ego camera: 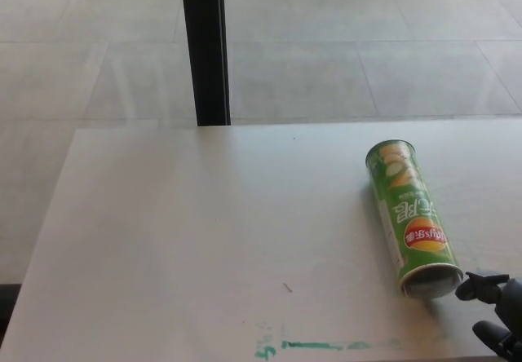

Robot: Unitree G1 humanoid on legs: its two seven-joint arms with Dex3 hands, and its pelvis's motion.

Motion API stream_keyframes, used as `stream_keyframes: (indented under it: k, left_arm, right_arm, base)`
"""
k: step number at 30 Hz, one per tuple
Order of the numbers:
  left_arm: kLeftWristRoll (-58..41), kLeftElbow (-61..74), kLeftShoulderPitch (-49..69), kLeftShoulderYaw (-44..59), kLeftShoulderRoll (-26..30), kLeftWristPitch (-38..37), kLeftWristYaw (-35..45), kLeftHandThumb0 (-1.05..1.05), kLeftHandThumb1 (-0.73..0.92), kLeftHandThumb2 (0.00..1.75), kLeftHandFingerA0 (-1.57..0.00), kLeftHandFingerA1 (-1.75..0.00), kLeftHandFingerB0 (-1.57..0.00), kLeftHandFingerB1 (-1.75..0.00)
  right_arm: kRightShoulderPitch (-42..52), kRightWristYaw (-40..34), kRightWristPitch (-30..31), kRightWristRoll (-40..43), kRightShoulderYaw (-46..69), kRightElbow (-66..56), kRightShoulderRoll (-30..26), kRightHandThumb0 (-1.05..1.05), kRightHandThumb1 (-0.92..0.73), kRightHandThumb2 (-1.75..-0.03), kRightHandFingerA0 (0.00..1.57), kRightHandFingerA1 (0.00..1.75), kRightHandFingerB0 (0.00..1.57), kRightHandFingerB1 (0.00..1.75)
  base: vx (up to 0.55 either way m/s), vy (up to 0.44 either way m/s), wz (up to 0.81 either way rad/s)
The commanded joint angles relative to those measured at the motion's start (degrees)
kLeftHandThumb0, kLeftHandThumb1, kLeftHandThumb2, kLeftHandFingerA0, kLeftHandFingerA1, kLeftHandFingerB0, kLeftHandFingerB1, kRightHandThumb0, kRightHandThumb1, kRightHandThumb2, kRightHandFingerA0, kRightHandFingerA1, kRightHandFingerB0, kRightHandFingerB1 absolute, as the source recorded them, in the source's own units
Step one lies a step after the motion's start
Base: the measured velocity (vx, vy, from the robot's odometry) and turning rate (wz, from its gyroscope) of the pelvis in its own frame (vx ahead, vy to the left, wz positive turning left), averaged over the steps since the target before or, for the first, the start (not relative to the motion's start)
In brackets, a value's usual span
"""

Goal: Use the right hand as a fist to push the chips tray inside its container kept in the middle of the desk

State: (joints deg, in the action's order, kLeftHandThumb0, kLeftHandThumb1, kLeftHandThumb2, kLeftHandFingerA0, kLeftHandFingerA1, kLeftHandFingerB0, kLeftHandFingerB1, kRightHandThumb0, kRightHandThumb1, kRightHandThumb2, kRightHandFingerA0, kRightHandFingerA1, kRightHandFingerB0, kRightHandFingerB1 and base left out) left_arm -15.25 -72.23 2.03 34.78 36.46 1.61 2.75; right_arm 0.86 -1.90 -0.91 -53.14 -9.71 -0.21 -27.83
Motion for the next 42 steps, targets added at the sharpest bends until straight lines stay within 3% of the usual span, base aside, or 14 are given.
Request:
stream_keyframes:
  k: [1,5,6,8,17,19,21,26,28,29,33,34,41,42]
  left_arm:
    - [-0.08,0.14,0.69,-0.58,1.37,-0.2,0.09,-0.74,0.92,0.72,-0.49,-0.65,-0.4,-0.5]
    - [-1.06,0.13,0.19,0.1,1.56,1.15,-0.22,-0.73,0.92,0.68,-0.46,-0.63,-0.44,-0.51]
    - [-2.15,0.18,0.18,1.05,1.42,1.02,0.39,-0.72,0.92,0.7,-0.43,-0.65,-0.37,-0.52]
    - [-1.4,0.2,0.36,0.56,1.46,0.58,0.64,-0.71,0.92,0.71,-0.46,-0.6,-0.39,-0.49]
    - [-0.93,0.22,-0.07,-0.48,2.15,0.87,-0.17,-0.72,0.92,0.71,-0.5,-0.62,-0.4,-0.49]
    - [-0.89,-0.07,-0.14,-0.6,2.09,0.47,-0.51,-0.72,0.92,0.71,-0.5,-0.63,-0.37,-0.49]
    - [-0.96,-0.08,0.05,-0.76,2.0,0.13,-0.22,-0.72,0.92,0.69,-0.51,-0.62,-0.35,-0.47]
    - [-1.46,-0.78,0.05,-0.89,1.96,-0.01,0.21,-0.73,0.92,0.7,-0.5,-0.61,-0.42,-0.49]
    - [-1.15,-0.66,0.23,-1.21,1.99,-0.19,0.27,-0.74,0.92,0.7,-0.5,-0.61,-0.4,-0.48]
    - [-0.59,-0.4,0.34,-1.81,2.0,-0.05,-0.06,-0.7,0.74,1.12,-0.48,-0.67,-0.34,-0.59]
    - [-0.93,-0.34,0.16,-1.72,1.89,0.48,0.05,-0.71,0.92,0.71,-0.5,-0.64,-0.37,-0.49]
    - [-0.97,-0.42,0.34,-1.68,1.8,0.03,0.35,-0.73,0.92,0.72,-0.47,-0.6,-0.32,-0.46]
    - [-3.45,-0.03,-0.07,0.51,1.05,1.21,0.33,-0.74,0.91,0.7,-0.44,-0.6,-0.37,-0.47]
    - [-3.39,0.21,0.36,0.51,0.8,0.39,0.75,-0.74,0.92,0.71,-0.46,-0.62,-0.4,-0.5]
  right_arm:
    - [-1.89,-4.81,-0.59,0.05,-1.36,2.34,1.34,-0.48,-0.82,-0.64,0.84,1.04,0.52,0.44]
    - [-2.62,-5.12,-0.58,0.25,-2.33,2.41,1.83,-0.49,-0.84,-0.65,0.83,1.0,0.51,0.44]
    - [-2.74,-4.89,-0.43,0.4,-2.46,2.37,1.96,-0.42,-0.65,-1.06,0.8,0.96,0.39,0.58]
    - [-2.92,-5.01,-0.65,0.88,-2.66,2.56,2.17,-0.49,-0.84,-0.65,0.82,1.05,0.5,0.44]
    - [-3.43,-7.55,-1.95,1.55,-2.94,4.18,2.2,-0.48,-0.83,-0.65,0.83,1.03,0.52,0.45]
    - [-3.65,-8.06,-1.83,1.4,-2.97,4.35,2.28,-0.41,-0.64,-1.05,0.82,1.01,0.41,0.59]
    - [-3.86,-7.76,-1.93,1.96,-2.74,4.45,2.19,-0.47,-0.83,-0.65,0.79,1.15,0.51,0.45]
    - [-1.75,-5.38,-1.19,2.31,-2.32,0.65,1.34,-0.41,-0.64,-1.05,0.83,1.02,0.41,0.59]
    - [-0.96,-4.82,-1.56,2.51,-2.16,-0.6,0.71,-0.47,-0.82,-0.64,0.82,1.09,0.52,0.46]
    - [0.09,-3.03,-2.53,3.61,-1.7,-2.34,-0.59,-0.46,-0.83,-0.64,0.82,1.04,0.52,0.46]
    - [2.87,4.26,-3.53,8.62,0.15,-8.7,-3.91,-0.46,-0.83,-0.65,0.81,1.04,0.51,0.45]
    - [3.73,6.96,-4.27,10.96,0.83,-10.41,-5.36,-0.41,-0.66,-1.06,0.8,0.97,0.42,0.6]
    - [7.77,18.6,-5.97,23.93,4.77,-17.78,-11.27,-0.44,-0.66,-1.06,0.79,0.93,0.46,0.62]
    - [8.56,21.07,-4.73,25.84,5.5,-19.51,-12.09,-0.5,-0.84,-0.65,0.84,0.96,0.55,0.46]
  base:
    - [0.0,0.0,0.0]
    - [0.0,0.0,0.0]
    - [0.0,0.0,0.0]
    - [0.0,0.0,0.0]
    - [0.0,0.0,0.0]
    - [0.0,0.0,0.0]
    - [0.0,0.0,0.0]
    - [0.0,0.0,0.0]
    - [0.0,0.0,0.0]
    - [0.0,0.0,0.0]
    - [0.0,0.0,0.0]
    - [0.0,0.0,0.0]
    - [0.0,0.0,0.0]
    - [0.0,0.0,0.0]
